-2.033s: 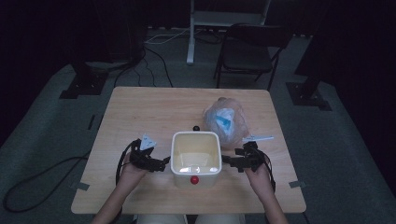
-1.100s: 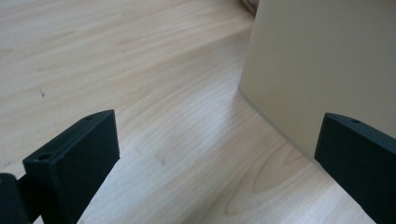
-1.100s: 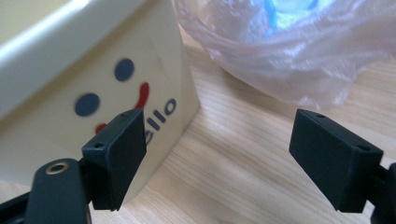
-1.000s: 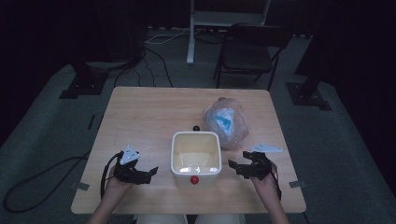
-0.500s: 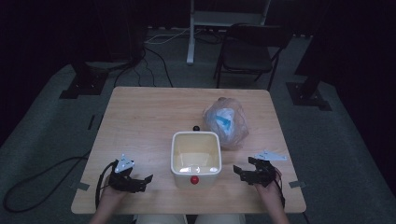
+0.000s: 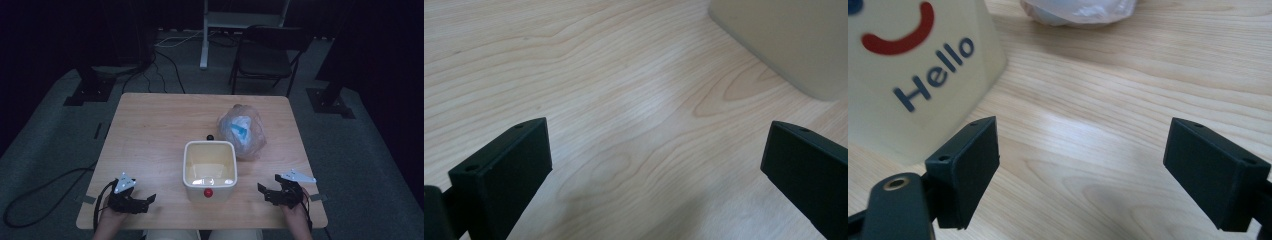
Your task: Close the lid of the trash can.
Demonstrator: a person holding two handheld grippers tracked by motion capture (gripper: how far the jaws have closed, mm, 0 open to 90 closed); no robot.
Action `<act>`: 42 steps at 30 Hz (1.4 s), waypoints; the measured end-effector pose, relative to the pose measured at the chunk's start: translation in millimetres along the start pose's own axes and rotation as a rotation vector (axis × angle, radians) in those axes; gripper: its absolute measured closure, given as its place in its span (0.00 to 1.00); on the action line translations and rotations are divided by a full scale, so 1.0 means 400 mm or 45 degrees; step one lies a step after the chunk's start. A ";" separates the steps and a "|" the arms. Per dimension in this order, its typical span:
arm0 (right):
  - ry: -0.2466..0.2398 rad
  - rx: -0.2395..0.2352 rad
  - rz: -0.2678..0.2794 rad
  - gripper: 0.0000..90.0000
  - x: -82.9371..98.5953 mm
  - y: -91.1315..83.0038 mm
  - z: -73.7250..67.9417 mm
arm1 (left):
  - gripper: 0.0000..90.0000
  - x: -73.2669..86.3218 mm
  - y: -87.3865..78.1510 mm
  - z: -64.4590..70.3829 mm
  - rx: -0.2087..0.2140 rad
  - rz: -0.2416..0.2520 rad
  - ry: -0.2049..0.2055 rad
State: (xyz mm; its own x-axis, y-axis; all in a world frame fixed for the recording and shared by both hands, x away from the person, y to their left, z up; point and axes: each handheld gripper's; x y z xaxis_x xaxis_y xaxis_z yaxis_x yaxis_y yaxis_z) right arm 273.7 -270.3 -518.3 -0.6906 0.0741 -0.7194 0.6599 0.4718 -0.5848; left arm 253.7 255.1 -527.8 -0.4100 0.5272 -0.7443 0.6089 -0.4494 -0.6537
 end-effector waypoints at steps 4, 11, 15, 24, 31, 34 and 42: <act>0.016 0.029 0.008 0.16 0.020 -0.014 0.018 | 0.01 0.023 -0.014 -0.002 -0.013 -0.008 -0.020; 0.035 0.079 0.014 0.16 0.051 -0.036 0.047 | 0.01 0.059 -0.026 0.000 -0.009 -0.027 -0.033; 0.053 0.104 0.015 0.16 0.067 -0.051 0.064 | 0.01 0.068 -0.037 0.000 -0.006 -0.029 -0.030; 0.031 0.117 0.047 0.16 0.101 -0.082 0.086 | 0.01 0.103 -0.064 0.001 -0.022 -0.028 -0.049; 0.039 0.146 0.066 0.16 0.122 -0.103 0.102 | 0.01 0.120 -0.080 -0.002 -0.057 -0.041 -0.048; 0.045 0.152 0.077 0.16 0.132 -0.115 0.110 | 0.01 0.121 -0.082 -0.001 -0.077 -0.060 -0.031; 0.067 0.161 0.120 0.16 0.155 -0.144 0.135 | 0.01 0.129 -0.090 0.002 -0.081 -0.032 -0.043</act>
State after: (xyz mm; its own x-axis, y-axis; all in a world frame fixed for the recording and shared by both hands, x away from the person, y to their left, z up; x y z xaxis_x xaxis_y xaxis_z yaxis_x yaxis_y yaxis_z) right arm 208.9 -340.3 -549.5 -0.6361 0.1601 -0.7548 0.7523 0.3463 -0.5605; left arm 210.2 297.9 -542.6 -0.4482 0.5126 -0.7324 0.6396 -0.3885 -0.6633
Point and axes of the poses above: each handheld gripper's, and its own axes: y roughly forward along the jaws, x roughly out of its underside, z roughly to its right, and after that the axes turned 15 degrees about y, right-handed
